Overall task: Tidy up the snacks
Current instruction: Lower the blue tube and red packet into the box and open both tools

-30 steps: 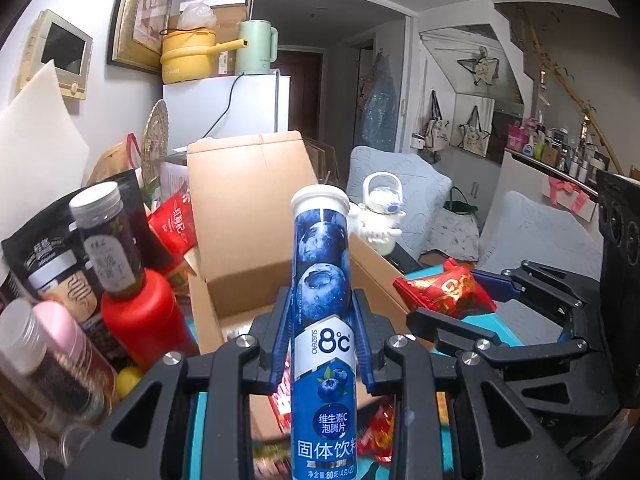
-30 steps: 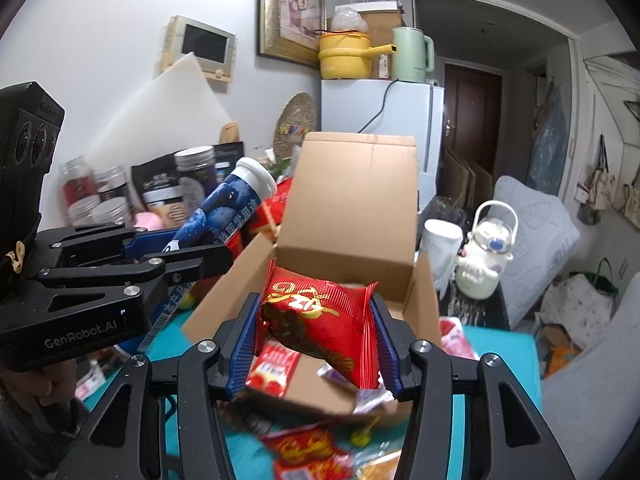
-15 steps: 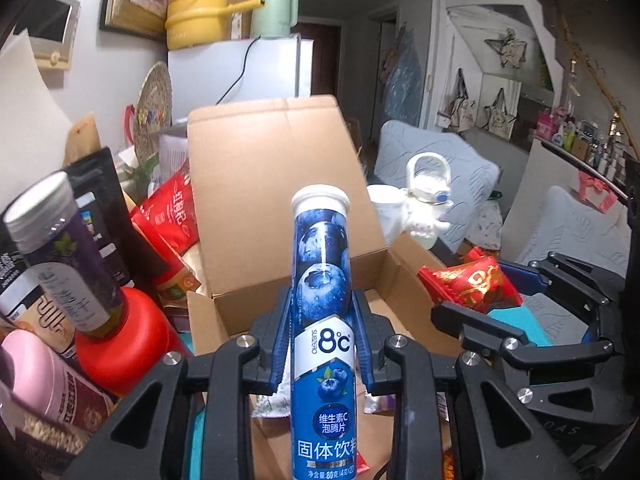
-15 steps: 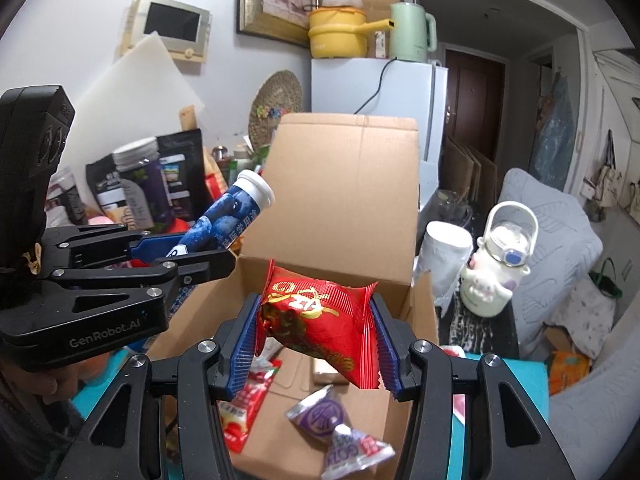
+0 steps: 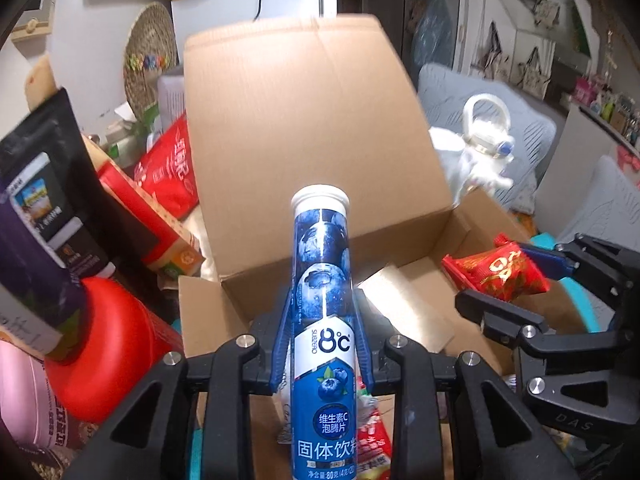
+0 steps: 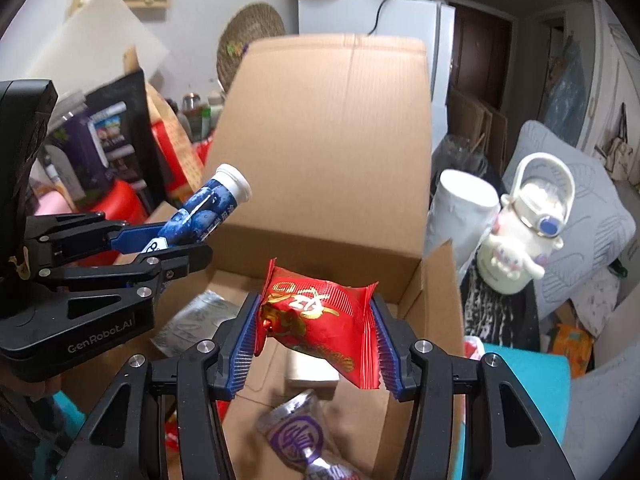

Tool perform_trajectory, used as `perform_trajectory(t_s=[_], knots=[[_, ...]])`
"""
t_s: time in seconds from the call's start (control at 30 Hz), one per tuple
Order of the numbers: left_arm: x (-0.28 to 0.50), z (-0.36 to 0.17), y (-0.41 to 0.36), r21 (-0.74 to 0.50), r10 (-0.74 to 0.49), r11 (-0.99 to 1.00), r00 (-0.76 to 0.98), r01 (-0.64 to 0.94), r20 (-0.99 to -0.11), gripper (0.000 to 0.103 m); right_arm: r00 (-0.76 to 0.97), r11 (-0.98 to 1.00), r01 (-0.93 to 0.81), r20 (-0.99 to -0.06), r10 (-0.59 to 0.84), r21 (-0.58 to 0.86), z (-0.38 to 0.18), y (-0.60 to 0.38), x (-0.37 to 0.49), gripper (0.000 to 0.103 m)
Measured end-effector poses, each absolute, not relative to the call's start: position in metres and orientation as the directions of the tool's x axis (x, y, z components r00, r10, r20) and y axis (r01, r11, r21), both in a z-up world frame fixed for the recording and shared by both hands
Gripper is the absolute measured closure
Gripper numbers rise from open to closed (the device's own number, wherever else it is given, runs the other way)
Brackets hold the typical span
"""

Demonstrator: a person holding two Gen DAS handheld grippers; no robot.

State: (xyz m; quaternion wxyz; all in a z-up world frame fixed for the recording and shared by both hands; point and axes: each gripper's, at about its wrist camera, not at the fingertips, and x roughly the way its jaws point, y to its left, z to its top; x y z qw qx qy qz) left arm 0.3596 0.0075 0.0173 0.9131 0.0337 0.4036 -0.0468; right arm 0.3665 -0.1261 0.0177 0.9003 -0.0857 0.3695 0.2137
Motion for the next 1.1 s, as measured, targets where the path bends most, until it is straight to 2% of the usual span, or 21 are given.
perform_trajectory(t_s=[0.5,0.73,1.1], knots=[[0.38,-0.015,0.008,0.096,0.034,0.992,0.545,0.085,-0.837,0.075,0.534,0.902,-0.431,-0.802,0.267,0.013,-0.021,-0.122,0.395,0.047],[0.38,-0.014,0.003,0.132,0.074,0.989,0.541,0.069,-0.838,0.074,0.53,0.904,-0.428,-0.811,0.247,-0.005,-0.02,-0.121,0.392,0.04],[0.36,0.018,0.001,0.118,0.056,0.991,0.595,0.066,-0.802,0.074,0.581,0.918,-0.396,-0.778,0.239,-0.013,0.011,-0.135,0.372,0.04]])
